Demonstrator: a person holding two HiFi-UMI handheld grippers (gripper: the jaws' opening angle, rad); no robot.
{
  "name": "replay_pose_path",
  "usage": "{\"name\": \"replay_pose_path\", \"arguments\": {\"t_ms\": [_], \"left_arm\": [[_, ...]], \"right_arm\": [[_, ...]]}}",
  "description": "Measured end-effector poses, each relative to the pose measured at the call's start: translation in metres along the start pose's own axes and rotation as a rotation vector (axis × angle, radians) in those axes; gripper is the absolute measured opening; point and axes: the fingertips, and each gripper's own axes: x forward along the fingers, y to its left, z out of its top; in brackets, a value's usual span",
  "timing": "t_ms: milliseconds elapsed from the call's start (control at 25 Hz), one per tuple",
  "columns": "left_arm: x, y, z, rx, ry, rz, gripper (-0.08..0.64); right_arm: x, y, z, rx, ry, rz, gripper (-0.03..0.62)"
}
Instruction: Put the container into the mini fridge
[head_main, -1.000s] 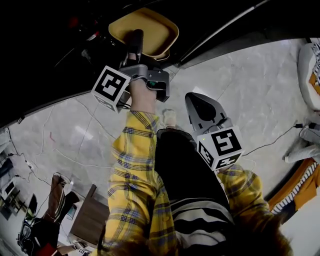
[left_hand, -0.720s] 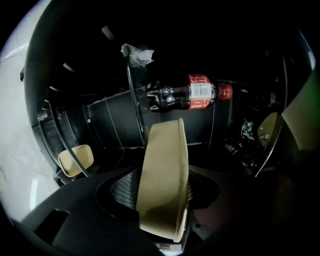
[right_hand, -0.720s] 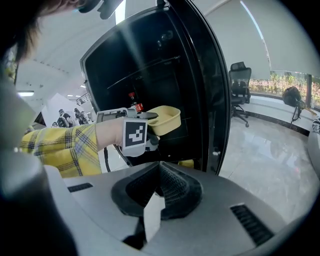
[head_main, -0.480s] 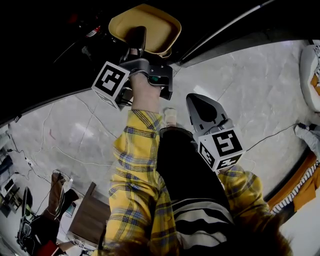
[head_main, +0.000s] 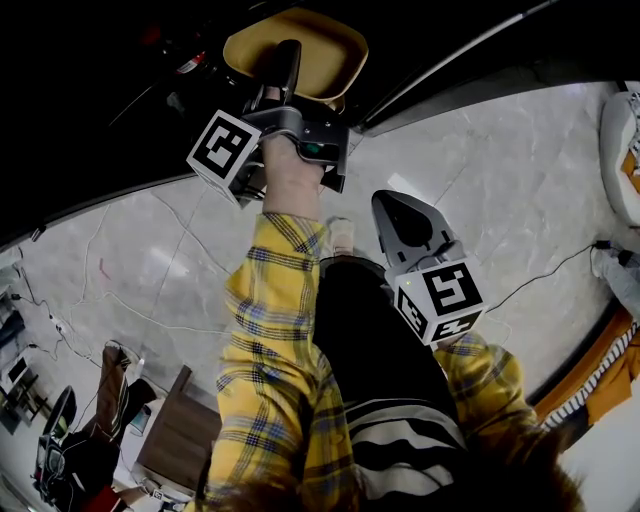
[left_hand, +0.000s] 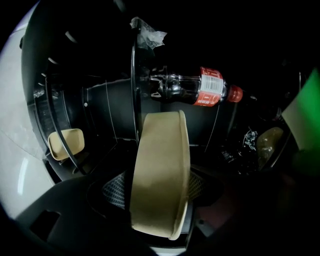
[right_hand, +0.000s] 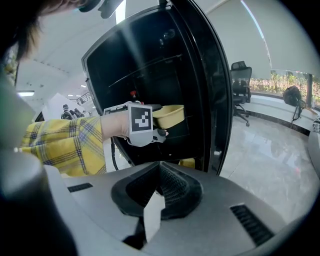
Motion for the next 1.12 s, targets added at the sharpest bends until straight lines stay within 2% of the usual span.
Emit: {"name": "replay_pose_path", "arguments": {"t_ms": [480, 680, 1120], "left_arm": [[-0.013, -0.01, -0.014, 0.012, 0.095, -0.096, 0.345], [-0.029, -0.009, -0.013, 0.008, 0.092, -0.126, 0.345], [-0.084, -0.005, -0.011, 0.061, 0.055, -0.138, 0.338]], "right_arm": [[0.002, 0.002, 0.007, -0.006, -0.017, -0.003, 0.026], [0.003, 0.006, 0.006, -0.009, -0.014, -0.001, 0.026], [0.008, 0.009, 0.012, -0.007, -0.024, 0.014, 0.026]]}}
